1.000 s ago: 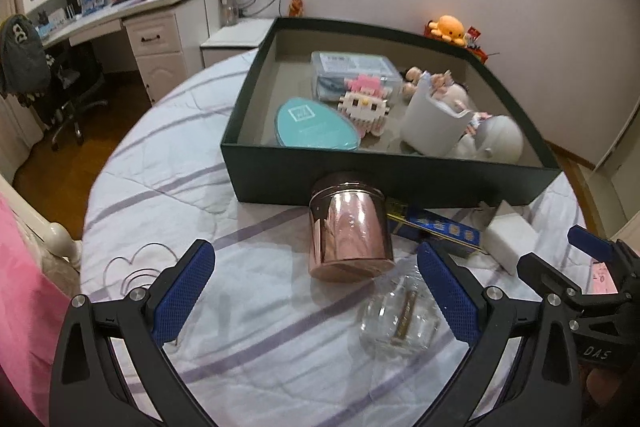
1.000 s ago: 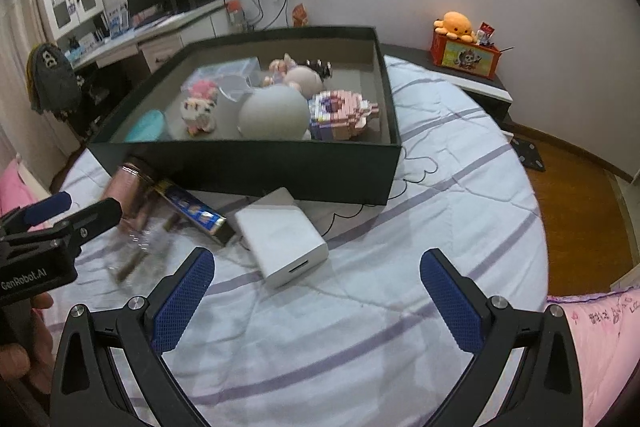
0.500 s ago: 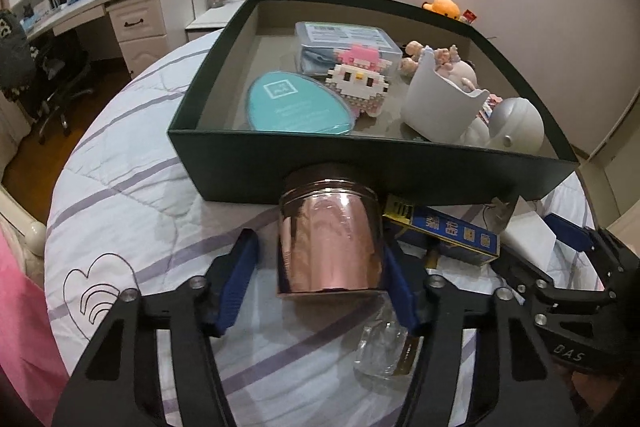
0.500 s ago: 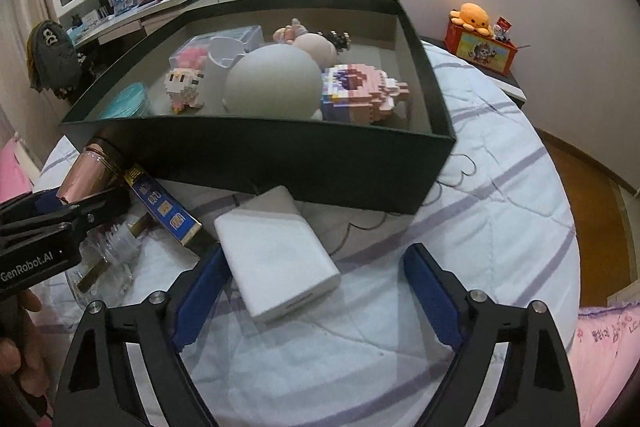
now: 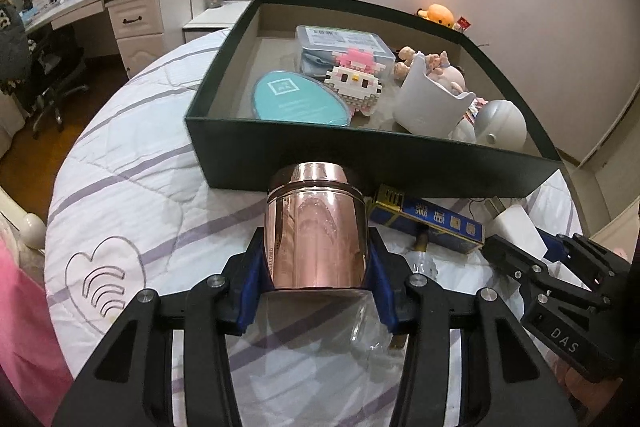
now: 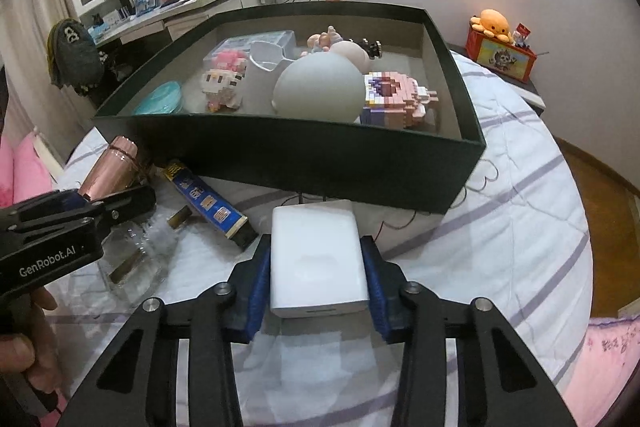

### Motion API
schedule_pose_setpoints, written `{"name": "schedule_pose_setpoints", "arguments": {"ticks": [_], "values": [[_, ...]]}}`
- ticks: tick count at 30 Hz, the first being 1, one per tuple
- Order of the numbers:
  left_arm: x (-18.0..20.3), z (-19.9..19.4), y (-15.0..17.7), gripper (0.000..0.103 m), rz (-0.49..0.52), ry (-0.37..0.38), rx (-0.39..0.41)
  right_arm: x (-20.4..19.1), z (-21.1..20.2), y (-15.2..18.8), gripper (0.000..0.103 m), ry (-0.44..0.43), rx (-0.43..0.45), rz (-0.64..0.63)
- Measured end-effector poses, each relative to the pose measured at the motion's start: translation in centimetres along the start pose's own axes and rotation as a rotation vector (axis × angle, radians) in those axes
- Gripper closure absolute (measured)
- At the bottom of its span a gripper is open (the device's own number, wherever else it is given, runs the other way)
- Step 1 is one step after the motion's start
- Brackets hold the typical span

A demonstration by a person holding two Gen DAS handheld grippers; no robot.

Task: Organize rigid objects
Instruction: 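Carry the cup and charger into the tray and open both grippers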

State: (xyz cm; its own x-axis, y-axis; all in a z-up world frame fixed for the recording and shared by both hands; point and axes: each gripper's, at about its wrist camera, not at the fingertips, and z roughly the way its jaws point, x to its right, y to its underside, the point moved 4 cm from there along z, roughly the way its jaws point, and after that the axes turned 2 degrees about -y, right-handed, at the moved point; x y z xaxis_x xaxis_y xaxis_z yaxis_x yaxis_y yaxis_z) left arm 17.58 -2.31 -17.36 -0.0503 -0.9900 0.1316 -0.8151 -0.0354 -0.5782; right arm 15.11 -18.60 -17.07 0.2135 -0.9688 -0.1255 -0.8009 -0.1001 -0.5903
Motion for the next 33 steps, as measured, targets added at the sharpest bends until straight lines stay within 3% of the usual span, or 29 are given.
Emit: {"name": "schedule_pose_setpoints", "arguments": {"ticks": [11, 19, 25, 33], "values": [[-1.3, -3.8, 0.9, 0.056, -0.013, -0.004, 0.048, -0.3, -3.0, 1.3, 0.060, -0.030, 0.023, 0.043], [-1.3, -6.3, 0.2, 0.056, -0.008, 0.014, 0.086, -1.4, -6.6, 0.1, 0.060, -0.077, 0.091, 0.044], [-0.5, -7.6, -3.0, 0.056, 0.013, 0.027, 0.136, -2.7, -8.0, -2.8, 0.060, -0.098, 0.144, 0.011], [1.2, -6.0, -10.6, 0.056, 0.056, 0.041, 0.177, -1.9, -7.2, -9.6, 0.060, -0.096, 0.206, 0.001]]}}
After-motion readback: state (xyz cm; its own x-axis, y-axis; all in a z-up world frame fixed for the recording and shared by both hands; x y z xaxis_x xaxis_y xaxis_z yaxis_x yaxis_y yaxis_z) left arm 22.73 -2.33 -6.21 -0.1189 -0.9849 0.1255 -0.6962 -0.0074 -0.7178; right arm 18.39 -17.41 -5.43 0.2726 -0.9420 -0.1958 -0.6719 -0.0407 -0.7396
